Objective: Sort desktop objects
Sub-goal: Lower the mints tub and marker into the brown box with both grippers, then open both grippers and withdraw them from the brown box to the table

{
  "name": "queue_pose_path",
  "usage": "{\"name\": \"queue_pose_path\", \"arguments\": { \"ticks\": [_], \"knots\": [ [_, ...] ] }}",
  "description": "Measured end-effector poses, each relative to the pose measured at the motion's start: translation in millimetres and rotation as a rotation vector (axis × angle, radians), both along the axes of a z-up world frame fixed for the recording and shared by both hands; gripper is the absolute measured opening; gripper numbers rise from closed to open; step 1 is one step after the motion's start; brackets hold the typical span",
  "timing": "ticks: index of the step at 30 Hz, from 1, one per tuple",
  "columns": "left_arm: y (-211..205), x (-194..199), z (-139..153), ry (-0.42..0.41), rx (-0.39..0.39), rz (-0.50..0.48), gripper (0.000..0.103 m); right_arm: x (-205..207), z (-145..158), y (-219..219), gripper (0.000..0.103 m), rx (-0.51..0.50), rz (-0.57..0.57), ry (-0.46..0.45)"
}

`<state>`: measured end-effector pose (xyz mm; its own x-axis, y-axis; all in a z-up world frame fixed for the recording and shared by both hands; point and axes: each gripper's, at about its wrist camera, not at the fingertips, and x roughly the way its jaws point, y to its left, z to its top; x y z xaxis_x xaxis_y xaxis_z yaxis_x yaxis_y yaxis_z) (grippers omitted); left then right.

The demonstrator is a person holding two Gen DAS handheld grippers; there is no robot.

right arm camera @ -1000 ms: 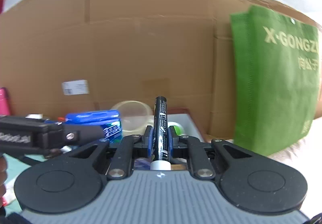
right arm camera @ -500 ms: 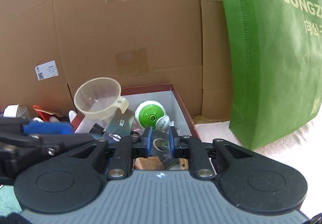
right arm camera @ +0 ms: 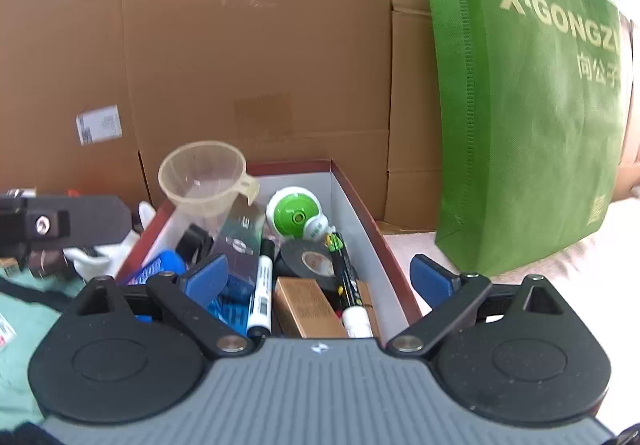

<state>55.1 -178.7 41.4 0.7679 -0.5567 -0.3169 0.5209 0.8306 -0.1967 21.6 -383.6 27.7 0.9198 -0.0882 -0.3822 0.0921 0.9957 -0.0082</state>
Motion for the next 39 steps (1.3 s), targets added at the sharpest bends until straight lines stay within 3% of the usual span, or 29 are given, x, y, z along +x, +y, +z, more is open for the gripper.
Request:
{"name": "queue_pose_path", "arguments": {
  "ticks": [9,23,29,39],
  "knots": [
    [7.1,-17.7,-1.8,-0.012,0.053,0.034,0.103,-22.0,3.6,21.2,0.095,-0.054,-0.021,0.015],
    [48.2,-39.4,-7.0,0.069,0.004,0.07,0.103,-62.0,10.3,68.0,0.095,-0.083,0.033,-0.005],
    [92.0,-65.0,-18.5,0.062,-0.04,0.096,0.103,-75.1,8.5,111.0,0.095,-0.095,0.133,-0.025],
    [145.7,-82.9,-38.0,0.127,-0.05,0.111,0.103,-72.0,-14.4,191.7,0.095,-0.118,0.333,0.034]
  ]
}}
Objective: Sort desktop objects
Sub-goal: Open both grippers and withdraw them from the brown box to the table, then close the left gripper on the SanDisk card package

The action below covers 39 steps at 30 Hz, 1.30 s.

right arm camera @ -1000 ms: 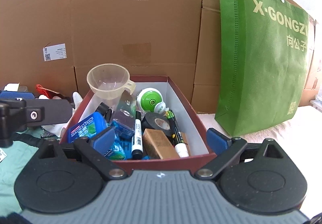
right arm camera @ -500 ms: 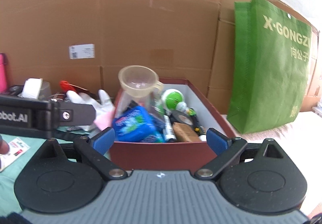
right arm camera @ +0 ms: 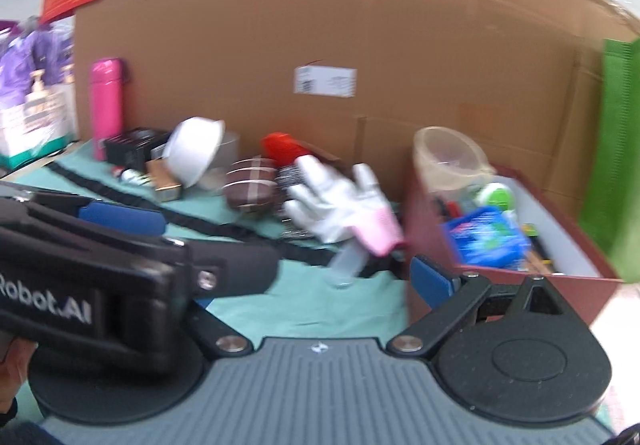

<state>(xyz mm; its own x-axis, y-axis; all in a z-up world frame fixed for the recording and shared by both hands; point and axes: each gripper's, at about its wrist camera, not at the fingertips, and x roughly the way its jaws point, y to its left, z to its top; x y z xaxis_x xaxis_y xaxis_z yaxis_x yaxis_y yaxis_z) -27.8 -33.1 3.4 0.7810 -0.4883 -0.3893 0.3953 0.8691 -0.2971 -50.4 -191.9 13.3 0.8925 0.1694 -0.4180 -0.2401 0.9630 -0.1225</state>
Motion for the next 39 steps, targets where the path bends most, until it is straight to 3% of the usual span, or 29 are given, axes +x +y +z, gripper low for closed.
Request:
{"name": "queue_pose_path", "arguments": {
  "ticks": [5,13,17,25,27,29,33,35,39],
  "knots": [
    [29.2,-1.8,-9.1,0.001,0.032,0.096,0.103,7.7,-11.1,28.3,0.095,0.009,0.061,0.034],
    [91.0,11.5,-29.0,0.081,0.054,0.273,0.103,25.5,-36.1,59.7,0.095,0.015,0.1,0.118],
    [104.2,15.7,-34.2,0.101,0.068,0.266,0.103,26.5,-46.8,79.4,0.095,0.006,0.173,0.16],
    [102.0,28.0,-45.6,0.156,0.136,0.134,0.101,19.6,-60.1,107.8,0.093,0.029,0.342,0.25],
    [103.6,30.1,-50.0,0.181,0.143,0.127,0.092,20.0,-64.4,112.4,0.09,0.013,0.336,0.259],
    [105.9,33.2,-54.7,0.21,0.143,0.115,0.075,21.7,-68.9,116.2,0.08,-0.001,0.335,0.271],
    [105.1,34.0,-56.8,0.205,0.173,0.129,0.061,22.5,-70.0,119.4,0.08,-0.005,0.35,0.257],
    [105.1,34.5,-56.0,0.203,0.165,0.119,0.049,23.0,-70.4,120.7,0.08,-0.005,0.362,0.251],
    [102.9,35.6,-54.5,0.202,0.162,0.104,0.049,29.0,-71.5,124.2,0.078,0.018,0.384,0.259]
  ]
}}
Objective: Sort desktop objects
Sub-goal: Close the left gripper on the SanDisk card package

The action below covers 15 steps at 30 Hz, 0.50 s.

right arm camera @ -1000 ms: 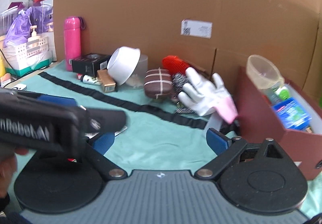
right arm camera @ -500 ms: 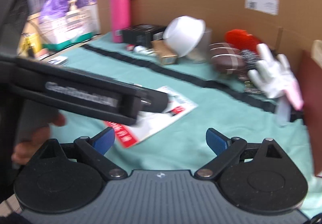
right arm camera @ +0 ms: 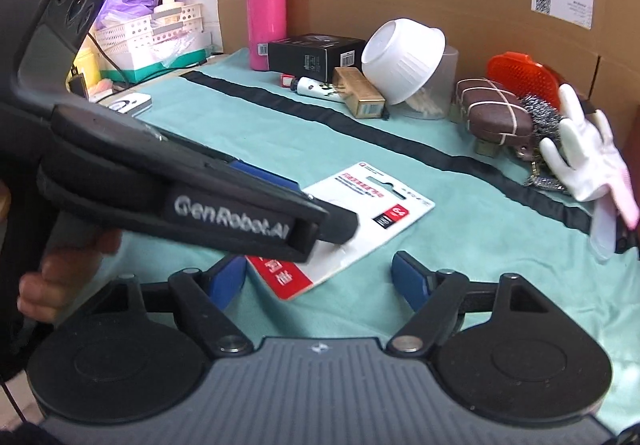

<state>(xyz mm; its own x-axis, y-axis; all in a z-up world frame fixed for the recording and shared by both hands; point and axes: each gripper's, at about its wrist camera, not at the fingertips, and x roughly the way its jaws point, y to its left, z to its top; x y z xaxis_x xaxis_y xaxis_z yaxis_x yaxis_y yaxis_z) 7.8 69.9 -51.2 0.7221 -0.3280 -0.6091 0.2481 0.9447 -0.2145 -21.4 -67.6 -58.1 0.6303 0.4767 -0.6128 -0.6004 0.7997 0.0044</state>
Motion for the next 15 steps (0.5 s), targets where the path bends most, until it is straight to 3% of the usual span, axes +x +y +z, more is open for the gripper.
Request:
{"name": "queue_pose_path", "arguments": {
  "ticks": [4,6,10,15],
  "knots": [
    [14.3,3.0,-2.0,0.019,-0.001,0.064,0.065,0.6,0.7,-1.7,0.074,0.016,0.01,0.006],
    [21.7,1.7,-2.2,0.017,-0.021,0.043,0.064,1.5,1.7,-5.1,0.074,0.037,0.012,0.019],
    [17.0,-2.6,-2.0,0.007,0.022,0.004,0.062,6.9,1.7,-7.3,0.074,0.09,0.002,0.043],
    [20.9,-1.3,-1.4,0.029,-0.039,-0.009,0.059,18.7,1.3,-4.4,0.074,0.145,-0.02,0.065]
  ]
}}
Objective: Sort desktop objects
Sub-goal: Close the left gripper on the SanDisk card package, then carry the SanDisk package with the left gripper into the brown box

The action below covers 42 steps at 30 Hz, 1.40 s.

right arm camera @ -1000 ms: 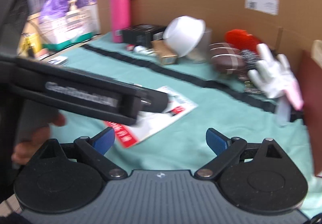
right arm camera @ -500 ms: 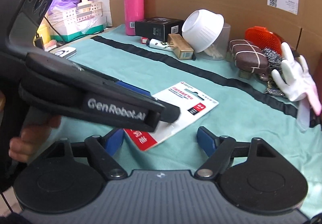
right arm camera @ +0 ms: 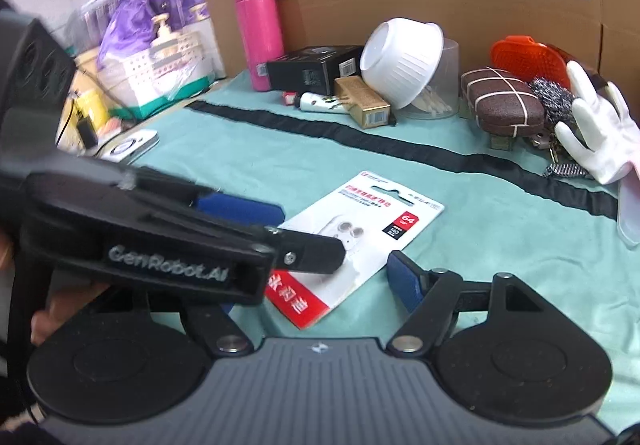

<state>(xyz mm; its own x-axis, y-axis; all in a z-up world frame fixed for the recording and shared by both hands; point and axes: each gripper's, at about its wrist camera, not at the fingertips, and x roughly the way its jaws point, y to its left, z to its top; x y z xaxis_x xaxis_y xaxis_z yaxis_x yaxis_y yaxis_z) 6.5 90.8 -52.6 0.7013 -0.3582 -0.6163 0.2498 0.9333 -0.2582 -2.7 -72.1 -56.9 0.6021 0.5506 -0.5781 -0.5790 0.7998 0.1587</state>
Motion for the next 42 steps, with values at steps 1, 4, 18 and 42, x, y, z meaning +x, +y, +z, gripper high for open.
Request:
{"name": "queue_pose_path", "arguments": {
  "ticks": [1,4,18,42],
  "knots": [
    [1.4,0.1,0.1,0.004,-0.01,0.0,0.059,1.1,0.0,-0.3,0.074,0.008,-0.006,0.003],
    [2.0,0.2,0.8,0.017,-0.038,-0.003,0.058,2.2,0.1,-5.4,0.072,0.033,-0.023,0.012],
    [-16.0,1.2,7.0,0.033,-0.109,-0.01,0.051,-13.7,10.4,-23.9,0.071,-0.033,-0.085,-0.091],
    [-72.8,13.6,47.3,-0.045,-0.14,-0.074,0.05,-26.0,47.3,-62.3,0.066,-0.119,-0.179,-0.317]
  ]
}}
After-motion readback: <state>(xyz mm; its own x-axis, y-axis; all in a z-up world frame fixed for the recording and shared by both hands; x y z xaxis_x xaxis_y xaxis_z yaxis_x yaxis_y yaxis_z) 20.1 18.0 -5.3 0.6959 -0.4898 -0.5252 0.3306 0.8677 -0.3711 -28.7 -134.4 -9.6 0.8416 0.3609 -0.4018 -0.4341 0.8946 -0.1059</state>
